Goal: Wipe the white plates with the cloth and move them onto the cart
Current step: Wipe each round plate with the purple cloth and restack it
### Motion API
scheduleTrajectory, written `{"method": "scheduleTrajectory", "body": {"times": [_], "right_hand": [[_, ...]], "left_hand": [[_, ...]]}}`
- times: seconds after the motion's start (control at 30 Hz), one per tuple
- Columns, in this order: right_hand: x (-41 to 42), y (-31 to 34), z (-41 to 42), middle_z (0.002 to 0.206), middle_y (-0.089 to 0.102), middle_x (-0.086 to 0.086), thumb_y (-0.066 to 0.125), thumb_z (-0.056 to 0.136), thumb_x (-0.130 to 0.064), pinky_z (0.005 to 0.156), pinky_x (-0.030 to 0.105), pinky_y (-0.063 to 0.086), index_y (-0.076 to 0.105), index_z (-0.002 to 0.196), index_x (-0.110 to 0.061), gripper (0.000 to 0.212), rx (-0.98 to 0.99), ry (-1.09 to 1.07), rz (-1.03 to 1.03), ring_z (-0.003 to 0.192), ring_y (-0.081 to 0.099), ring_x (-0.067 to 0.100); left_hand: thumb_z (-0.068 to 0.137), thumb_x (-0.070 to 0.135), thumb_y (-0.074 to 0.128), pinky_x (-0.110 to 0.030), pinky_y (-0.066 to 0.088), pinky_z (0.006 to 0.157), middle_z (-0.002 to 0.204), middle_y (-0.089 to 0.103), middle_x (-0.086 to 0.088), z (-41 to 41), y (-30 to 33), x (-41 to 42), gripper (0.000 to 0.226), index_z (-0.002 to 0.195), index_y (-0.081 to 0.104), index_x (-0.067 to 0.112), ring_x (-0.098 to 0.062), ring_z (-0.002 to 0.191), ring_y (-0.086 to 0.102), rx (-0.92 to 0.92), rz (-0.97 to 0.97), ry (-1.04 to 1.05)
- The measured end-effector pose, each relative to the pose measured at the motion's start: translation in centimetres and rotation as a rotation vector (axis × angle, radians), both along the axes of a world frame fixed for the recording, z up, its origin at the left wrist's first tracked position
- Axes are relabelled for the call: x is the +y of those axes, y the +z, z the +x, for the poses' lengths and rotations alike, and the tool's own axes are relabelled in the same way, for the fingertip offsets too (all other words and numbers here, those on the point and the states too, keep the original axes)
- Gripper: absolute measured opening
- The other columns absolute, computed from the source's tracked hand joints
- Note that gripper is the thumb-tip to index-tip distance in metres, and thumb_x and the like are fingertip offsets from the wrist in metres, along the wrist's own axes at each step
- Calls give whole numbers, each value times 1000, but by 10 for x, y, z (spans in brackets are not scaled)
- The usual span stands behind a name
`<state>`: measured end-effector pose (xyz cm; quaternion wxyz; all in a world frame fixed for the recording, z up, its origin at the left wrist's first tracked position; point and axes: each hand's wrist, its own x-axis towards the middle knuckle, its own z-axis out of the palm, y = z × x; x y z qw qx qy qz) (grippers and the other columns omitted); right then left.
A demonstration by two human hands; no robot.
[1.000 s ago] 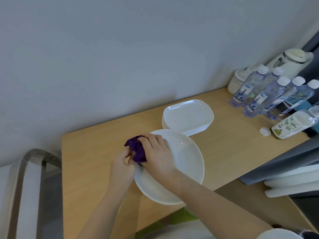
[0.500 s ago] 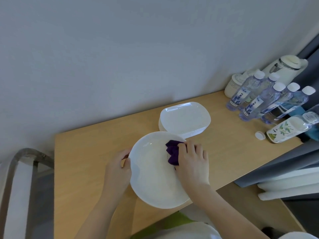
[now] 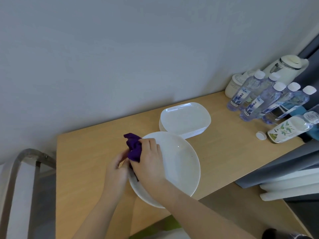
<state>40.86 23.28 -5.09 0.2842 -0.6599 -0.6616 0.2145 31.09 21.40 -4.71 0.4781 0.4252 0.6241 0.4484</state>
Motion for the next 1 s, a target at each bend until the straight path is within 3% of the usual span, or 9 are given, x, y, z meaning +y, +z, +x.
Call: {"method": "scheduleTrajectory", "body": {"times": [0.13, 0.27, 0.33, 0.47, 0.57, 0.63, 0.8, 0.93, 1.0], "right_hand": [[-29, 1, 8, 108, 55, -1, 54, 83, -40, 84, 31, 40, 53, 110, -18, 35, -137, 51, -60, 98, 48, 22], [-58, 10, 38, 111, 54, -1, 47, 82, -50, 87, 32, 41, 54, 113, -20, 44, -308, 210, -73, 102, 48, 22], [-65, 11, 65, 110, 54, -3, 54, 78, -41, 82, 31, 41, 56, 111, -21, 39, -374, 247, -67, 102, 50, 23], [-53, 18, 115, 97, 61, -4, 70, 67, -40, 71, 31, 49, 64, 98, -21, 37, -552, 192, -37, 89, 57, 23], [-23, 20, 123, 84, 64, 1, 85, 51, -32, 59, 32, 52, 68, 85, -15, 41, -637, 123, 54, 73, 61, 25], [-2, 19, 116, 88, 64, 4, 84, 52, -25, 61, 34, 52, 68, 87, -12, 41, -620, 98, 97, 77, 60, 27], [25, 9, 70, 110, 56, 4, 68, 72, -26, 87, 32, 40, 58, 112, -13, 43, -374, 133, 67, 100, 50, 28], [15, 8, 27, 91, 63, 4, 78, 61, -28, 68, 35, 48, 63, 93, -11, 39, -312, 162, 134, 78, 60, 27], [7, 10, 16, 88, 64, -2, 80, 54, -33, 63, 29, 48, 65, 87, -18, 39, -393, 210, 159, 72, 61, 20]], "left_hand": [[95, -5, 42, -14, 47, 73, 104, 67, 6, 4, -1, -3, 36, 112, 65, 17, -1, 94, 61, -106, -46, 71], [95, -3, 41, -27, 49, 87, 109, 67, 7, 5, -2, -6, 39, 108, 67, 24, -6, 103, 60, 17, 17, 20], [95, 2, 44, -32, 49, 89, 111, 67, 9, 4, -4, -6, 37, 113, 67, 24, -8, 106, 59, 88, 15, 9], [94, 4, 44, -21, 46, 78, 105, 67, 22, 7, -2, -7, 41, 108, 67, 34, 6, 99, 58, 112, 19, 15], [93, 0, 43, -19, 45, 76, 101, 67, 24, 7, -3, -6, 44, 103, 67, 36, 6, 98, 58, 115, 20, 20], [93, 0, 44, -18, 45, 76, 100, 67, 23, 7, -5, -6, 43, 102, 67, 35, 5, 97, 59, 121, 24, 23], [93, -1, 44, -16, 45, 73, 99, 69, 14, 6, -7, -5, 43, 103, 68, 33, 1, 95, 59, 144, 26, 20], [94, -1, 45, -10, 44, 72, 99, 67, 14, 8, -4, -7, 40, 108, 65, 30, 2, 91, 60, 113, 44, 35], [92, -8, 43, -9, 41, 65, 88, 67, 8, 9, -5, -7, 43, 94, 65, 29, -4, 81, 58, 128, 75, 38]]}}
